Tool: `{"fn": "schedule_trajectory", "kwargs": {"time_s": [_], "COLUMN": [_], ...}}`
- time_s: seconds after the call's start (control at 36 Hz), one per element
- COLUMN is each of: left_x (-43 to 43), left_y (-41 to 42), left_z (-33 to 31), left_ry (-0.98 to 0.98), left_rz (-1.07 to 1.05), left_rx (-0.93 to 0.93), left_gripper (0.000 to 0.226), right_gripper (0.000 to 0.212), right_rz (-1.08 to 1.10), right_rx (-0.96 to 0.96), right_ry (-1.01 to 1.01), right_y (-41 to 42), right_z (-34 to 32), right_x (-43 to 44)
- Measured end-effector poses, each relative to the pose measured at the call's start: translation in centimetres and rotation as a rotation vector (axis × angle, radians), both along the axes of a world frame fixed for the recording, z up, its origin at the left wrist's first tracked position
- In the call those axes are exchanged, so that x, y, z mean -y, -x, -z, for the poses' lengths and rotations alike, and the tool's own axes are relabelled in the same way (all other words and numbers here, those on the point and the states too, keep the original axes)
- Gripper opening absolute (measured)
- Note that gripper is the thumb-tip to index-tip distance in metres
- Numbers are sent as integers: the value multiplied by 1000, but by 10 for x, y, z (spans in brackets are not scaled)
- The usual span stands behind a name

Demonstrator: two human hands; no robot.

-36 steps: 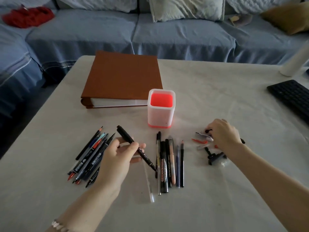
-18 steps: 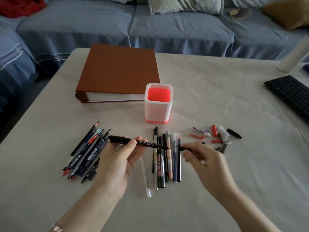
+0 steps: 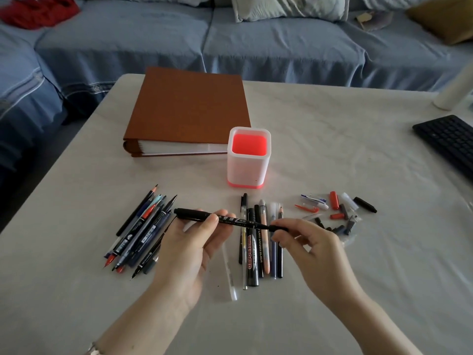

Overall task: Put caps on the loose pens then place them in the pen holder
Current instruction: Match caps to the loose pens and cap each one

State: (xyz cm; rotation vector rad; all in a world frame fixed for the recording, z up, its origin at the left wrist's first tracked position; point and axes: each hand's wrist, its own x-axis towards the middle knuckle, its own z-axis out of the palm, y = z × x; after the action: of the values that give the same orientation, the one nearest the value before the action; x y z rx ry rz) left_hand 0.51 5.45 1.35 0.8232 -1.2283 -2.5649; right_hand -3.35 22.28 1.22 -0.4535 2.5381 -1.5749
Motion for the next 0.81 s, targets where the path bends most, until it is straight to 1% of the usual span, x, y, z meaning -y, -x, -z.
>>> {"fn": "schedule_trajectory", "kwargs": {"time_s": [0.06,0.17,0.25,0.31,0.36,0.44,0.56,0.64,0.69,0.81], "left_x": [-1,-4,-6,-6,-4,-1,1,4,4,0], "left_y": [-1,-4,-7,-8,-10,-12,-13,-13,-13,-17], "left_z": [-1,-3,-5,-7,-7,-6,-4,-2,-2,0], "left_ry": [-19,-5,80,132,151,173,209,221,211,175], "left_rz": [-6,-29,-54,-34,-16,-16,-53,-28,5,33], "left_rx": [-7,-18,-27,-40,-32,-15,10,17,22,45], "left_gripper": [11,29,47,42,32,20,13,22,28,15], "right_gripper": [34,29,23,11,17,26,29,28,26,28], "right_rz": [-11,-73,-80,-71,-67,-91,-116,-125,-115,-152], "right_rx": [10,-8,-53,-91,-127,-245,-380,-409,-410,-371], "right_ry": [9,-16,-25,-40,-51,-121,-241,-263,-241,-212], "right_y": [0,-2,-5,-5,-6,-4,-2,-4,-4,-3], "right_z": [-1,-2,-1,2,3,1,1,4,5,9], "right_x": [0,-2,-1,-1,-2,-4,-5,-6,-8,-12]}}
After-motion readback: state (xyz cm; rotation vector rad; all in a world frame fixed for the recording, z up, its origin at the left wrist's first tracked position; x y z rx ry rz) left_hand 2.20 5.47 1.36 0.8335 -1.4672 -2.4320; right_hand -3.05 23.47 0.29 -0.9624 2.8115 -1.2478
